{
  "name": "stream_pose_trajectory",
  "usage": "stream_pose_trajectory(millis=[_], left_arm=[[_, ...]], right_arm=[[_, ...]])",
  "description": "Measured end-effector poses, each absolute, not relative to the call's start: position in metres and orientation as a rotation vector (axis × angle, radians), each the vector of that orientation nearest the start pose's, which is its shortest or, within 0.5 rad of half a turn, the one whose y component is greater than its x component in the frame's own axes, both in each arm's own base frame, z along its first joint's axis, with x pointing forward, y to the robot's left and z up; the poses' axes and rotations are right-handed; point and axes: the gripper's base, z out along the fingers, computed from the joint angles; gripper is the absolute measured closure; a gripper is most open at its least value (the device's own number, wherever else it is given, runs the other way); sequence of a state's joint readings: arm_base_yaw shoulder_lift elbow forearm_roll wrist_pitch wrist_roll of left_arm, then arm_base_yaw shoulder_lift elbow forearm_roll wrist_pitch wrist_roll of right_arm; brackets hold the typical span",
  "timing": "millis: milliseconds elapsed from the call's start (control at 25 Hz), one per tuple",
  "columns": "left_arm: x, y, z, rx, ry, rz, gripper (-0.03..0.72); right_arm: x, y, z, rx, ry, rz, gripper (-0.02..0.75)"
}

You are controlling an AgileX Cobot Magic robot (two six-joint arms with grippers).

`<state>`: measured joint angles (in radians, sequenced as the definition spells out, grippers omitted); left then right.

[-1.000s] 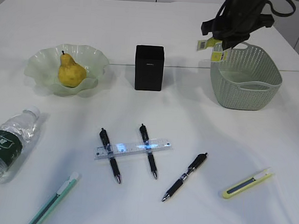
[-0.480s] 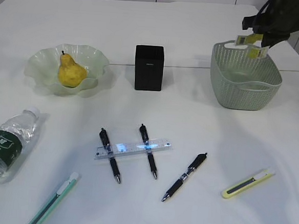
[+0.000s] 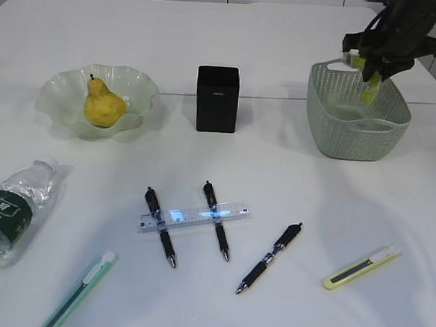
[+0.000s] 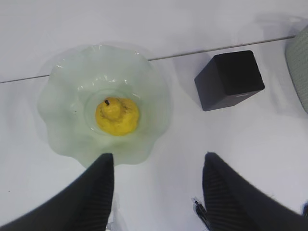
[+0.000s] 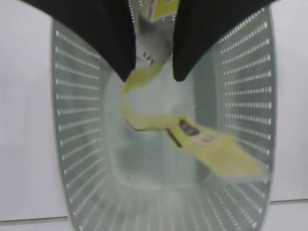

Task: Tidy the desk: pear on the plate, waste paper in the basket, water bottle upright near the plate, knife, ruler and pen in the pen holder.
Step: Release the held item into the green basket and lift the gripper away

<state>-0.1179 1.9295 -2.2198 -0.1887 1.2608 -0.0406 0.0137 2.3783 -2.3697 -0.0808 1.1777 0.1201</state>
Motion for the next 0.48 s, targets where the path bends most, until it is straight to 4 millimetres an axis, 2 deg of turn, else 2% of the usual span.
stream_pose_trajectory(millis=[120,200,280,480], left_arm=[[0.4126,-0.0653,0.4178,0.103,2.453,-0.315,0.277],[0.4126,-0.0653,0.4178,0.103,2.453,-0.315,0.277],[0.4126,-0.0653,0.4178,0.103,2.453,-0.315,0.277],[0.4126,-0.0653,0.4178,0.103,2.453,-0.315,0.278]], right_arm=[[0.5206,0.0009,0.2512,0.144,2.657,-0.052,0.351],[0.5206,0.0011,0.2512,0.150,2.657,-0.048,0.271],[0.5197,0.0022,0.2507,0.154,2.669,-0.031,0.237],[0.5152,0.0044,0.2498,0.140,2.721,-0.004,0.233]])
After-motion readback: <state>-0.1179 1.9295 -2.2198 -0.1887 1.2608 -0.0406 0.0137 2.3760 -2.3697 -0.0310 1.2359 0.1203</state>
